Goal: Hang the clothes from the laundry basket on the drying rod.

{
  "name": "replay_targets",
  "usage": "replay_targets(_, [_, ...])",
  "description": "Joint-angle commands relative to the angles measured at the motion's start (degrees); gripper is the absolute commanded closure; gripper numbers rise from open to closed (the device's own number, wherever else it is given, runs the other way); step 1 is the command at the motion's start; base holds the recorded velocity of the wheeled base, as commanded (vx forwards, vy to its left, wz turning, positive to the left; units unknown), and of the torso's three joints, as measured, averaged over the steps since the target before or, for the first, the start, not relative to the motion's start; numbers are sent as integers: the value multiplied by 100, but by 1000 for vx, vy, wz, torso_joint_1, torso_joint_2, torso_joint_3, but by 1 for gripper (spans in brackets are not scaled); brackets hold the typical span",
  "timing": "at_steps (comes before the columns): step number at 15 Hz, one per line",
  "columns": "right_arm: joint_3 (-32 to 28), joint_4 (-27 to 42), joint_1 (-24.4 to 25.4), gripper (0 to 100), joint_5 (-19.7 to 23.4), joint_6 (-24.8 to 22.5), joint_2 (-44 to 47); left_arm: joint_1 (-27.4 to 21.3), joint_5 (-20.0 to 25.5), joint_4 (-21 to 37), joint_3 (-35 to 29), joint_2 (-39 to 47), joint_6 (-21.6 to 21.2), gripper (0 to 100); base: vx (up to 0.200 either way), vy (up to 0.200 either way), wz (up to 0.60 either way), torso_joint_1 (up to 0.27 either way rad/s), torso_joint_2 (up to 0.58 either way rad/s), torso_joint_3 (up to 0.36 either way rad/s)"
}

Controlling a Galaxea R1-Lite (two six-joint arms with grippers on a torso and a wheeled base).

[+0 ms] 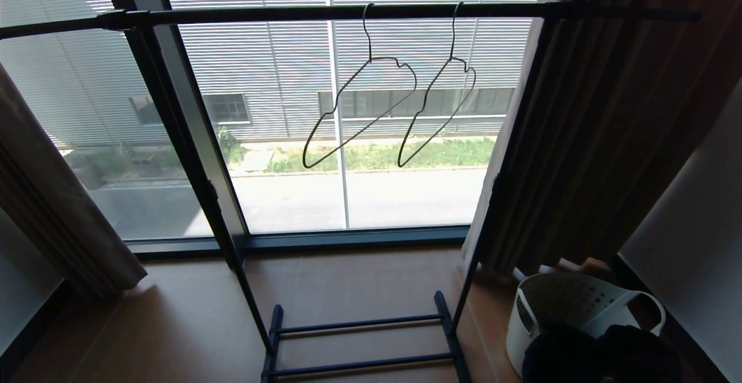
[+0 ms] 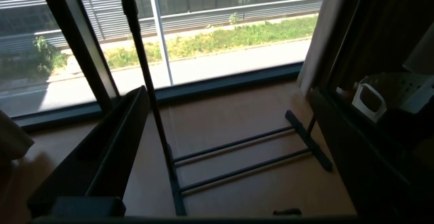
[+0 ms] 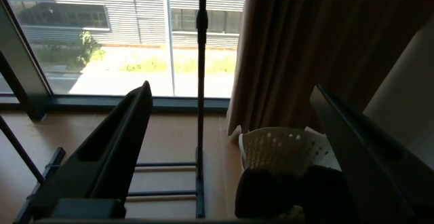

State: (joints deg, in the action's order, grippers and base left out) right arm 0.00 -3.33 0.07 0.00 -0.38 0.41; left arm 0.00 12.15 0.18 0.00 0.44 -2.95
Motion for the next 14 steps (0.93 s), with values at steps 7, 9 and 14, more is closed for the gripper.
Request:
replay_targets(7, [0,-1,1,0,0,-6,2,0,6,-1,0,9,-4,0,0,0,0,-150,503,348])
replay_targets(9, [0,-10,1,0,0,-6,2,9,6,-1,0,9,-4,0,0,0,0,-110,486,364])
replay_targets(14, [0,-10,1,0,0,-6,2,9,15,8,0,9,-30,0,0,0,0,-73,403,327])
